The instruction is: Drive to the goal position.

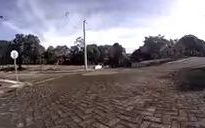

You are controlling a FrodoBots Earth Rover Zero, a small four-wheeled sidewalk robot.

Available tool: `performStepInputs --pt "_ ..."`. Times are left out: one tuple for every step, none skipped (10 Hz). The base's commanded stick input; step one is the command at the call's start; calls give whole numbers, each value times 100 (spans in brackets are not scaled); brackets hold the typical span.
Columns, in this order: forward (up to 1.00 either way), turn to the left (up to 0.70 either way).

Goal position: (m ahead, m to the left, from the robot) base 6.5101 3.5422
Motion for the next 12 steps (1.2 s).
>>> performStepInputs --pt "100 0" --pt "100 0" --pt "100 0" --pt "100 0" --pt "100 0" --pt "100 27" --pt "100 27" --pt "100 27" --pt "100 27" --pt "100 27" --pt "100 27" --pt "100 27"
